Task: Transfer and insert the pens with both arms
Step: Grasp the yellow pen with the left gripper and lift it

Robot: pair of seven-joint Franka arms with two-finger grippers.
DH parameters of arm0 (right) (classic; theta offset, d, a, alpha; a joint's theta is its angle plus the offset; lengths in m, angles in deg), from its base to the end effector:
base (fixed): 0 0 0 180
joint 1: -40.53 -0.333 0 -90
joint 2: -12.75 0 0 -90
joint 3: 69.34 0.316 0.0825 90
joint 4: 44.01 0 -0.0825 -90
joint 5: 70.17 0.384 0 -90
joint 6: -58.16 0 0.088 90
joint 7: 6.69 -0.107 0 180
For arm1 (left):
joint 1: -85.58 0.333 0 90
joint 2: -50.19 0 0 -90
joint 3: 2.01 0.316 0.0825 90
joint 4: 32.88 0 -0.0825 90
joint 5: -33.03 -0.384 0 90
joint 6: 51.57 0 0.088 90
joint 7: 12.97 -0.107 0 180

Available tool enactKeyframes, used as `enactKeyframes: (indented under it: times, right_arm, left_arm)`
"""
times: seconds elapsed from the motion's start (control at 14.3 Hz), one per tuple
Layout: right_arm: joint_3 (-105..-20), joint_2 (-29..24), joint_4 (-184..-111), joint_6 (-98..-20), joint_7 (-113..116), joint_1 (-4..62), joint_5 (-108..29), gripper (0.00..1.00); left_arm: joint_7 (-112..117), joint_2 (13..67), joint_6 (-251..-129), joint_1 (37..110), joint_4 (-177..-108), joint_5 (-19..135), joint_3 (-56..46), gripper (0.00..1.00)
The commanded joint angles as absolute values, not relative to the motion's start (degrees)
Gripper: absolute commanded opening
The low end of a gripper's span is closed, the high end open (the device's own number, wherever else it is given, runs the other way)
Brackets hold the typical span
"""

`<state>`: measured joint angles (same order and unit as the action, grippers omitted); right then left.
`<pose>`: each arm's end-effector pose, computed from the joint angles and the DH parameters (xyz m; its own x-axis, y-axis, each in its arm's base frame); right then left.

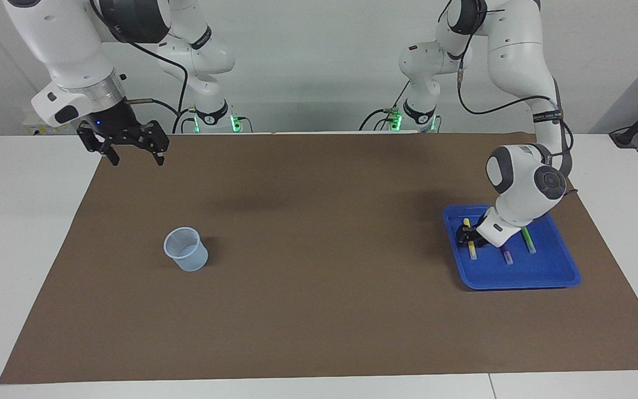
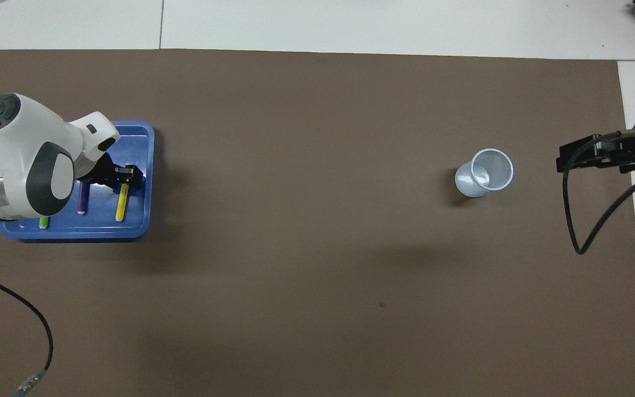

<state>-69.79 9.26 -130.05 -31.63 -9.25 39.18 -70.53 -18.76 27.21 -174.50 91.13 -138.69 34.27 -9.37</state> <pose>0.5733 0.0085 0.6224 0.9996 -0.0290 0.0048 -0.0290 -0.9996 0.0066 0.6268 -0.0159 0.3020 0.9890 -0.1152 -0.0925 -0.1083 -0.9912 0.0766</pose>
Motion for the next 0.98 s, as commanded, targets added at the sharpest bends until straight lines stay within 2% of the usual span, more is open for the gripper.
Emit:
enactKeyframes:
  times: [0.0,0.14,0.28,0.77,0.91]
  right_arm:
    - [-69.61,10.73,-131.64,-31.22,-8.54,39.74,-69.03,1.0]
    - [-69.61,10.73,-131.55,-31.22,-8.45,39.74,-69.03,1.0]
    - [-69.61,10.73,-131.64,-31.22,-8.45,39.74,-69.03,1.0]
    - [-69.08,11.17,-131.46,-28.85,-8.01,39.48,-68.94,1.0]
    - [-68.82,11.26,-131.38,-28.58,-8.27,38.34,-68.94,1.0]
  left_arm:
    - [-19.47,29.01,-174.27,91.21,-140.64,34.96,-9.13,0.38]
    - [-19.47,29.01,-174.17,91.12,-140.64,34.96,-9.22,0.23]
    - [-19.56,29.01,-173.83,91.21,-140.64,34.96,-9.22,0.0]
    - [-19.38,29.27,-168.46,92.61,-135.28,36.02,-9.13,0.0]
    - [-19.03,31.72,-168.37,92.27,-135.01,35.93,-9.13,0.0]
